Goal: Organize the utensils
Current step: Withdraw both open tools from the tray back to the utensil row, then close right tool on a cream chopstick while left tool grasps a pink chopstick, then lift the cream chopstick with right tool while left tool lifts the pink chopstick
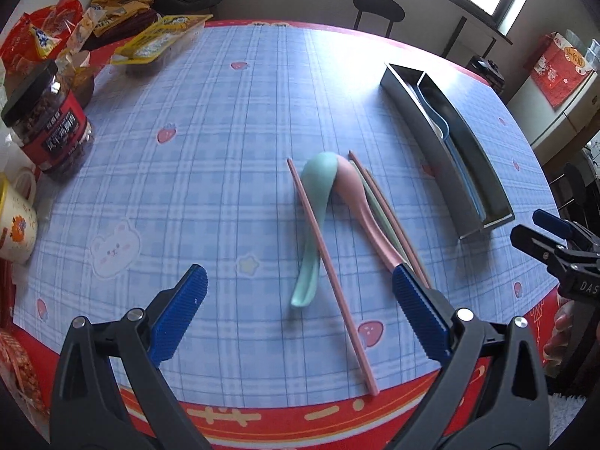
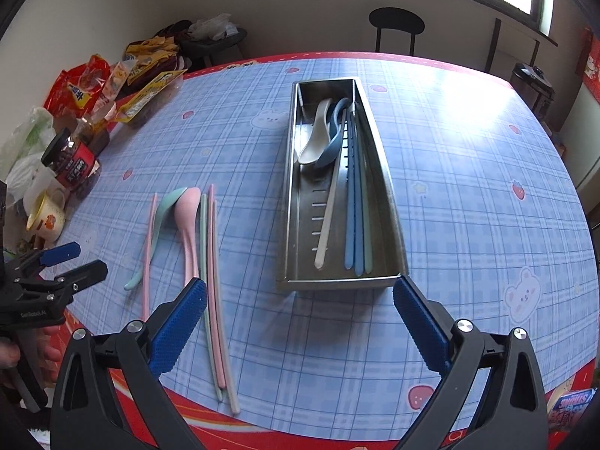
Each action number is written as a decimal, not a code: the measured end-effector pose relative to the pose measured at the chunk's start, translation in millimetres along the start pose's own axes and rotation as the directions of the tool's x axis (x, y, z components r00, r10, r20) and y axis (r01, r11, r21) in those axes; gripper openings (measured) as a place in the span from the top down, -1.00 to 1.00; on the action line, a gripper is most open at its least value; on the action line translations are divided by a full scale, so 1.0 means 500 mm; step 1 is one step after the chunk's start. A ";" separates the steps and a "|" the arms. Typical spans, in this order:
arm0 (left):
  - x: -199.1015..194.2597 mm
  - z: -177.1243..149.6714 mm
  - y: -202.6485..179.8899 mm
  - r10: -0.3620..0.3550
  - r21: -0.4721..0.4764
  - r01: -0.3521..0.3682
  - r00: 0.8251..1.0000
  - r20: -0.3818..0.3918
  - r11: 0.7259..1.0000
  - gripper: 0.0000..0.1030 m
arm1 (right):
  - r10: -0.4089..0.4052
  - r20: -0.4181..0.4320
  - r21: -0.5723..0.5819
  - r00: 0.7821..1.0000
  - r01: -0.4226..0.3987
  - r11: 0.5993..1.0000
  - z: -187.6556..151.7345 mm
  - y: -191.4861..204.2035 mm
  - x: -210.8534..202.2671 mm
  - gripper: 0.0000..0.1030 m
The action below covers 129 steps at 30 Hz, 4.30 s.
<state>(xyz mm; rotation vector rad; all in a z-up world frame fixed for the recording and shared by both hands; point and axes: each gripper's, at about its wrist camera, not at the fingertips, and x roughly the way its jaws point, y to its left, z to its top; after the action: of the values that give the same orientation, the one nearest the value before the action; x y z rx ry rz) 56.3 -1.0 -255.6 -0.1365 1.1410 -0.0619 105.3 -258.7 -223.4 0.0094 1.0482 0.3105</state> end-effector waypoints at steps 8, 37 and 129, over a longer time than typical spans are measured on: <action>0.029 -0.050 -0.002 -0.036 0.017 0.037 0.996 -0.081 0.999 -0.89 | 0.010 -0.045 -0.046 0.999 -0.012 0.999 -0.035 0.040 0.020 -0.89; 0.027 -0.103 -0.018 -0.026 0.003 0.026 0.993 -0.116 1.000 -0.70 | 0.045 -0.079 -0.061 0.996 -0.050 0.997 -0.082 0.048 0.039 -0.89; 0.094 -0.053 -0.017 -0.101 -0.023 0.099 0.986 -0.134 0.995 0.73 | 0.116 -0.167 -0.137 0.979 -0.140 0.981 -0.086 0.086 0.120 0.89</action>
<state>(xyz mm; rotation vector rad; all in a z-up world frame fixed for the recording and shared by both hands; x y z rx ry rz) 52.2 -16.9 -307.7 -0.2065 1.2698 -0.1531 85.6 -208.1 -289.1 -0.0824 1.1828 0.5126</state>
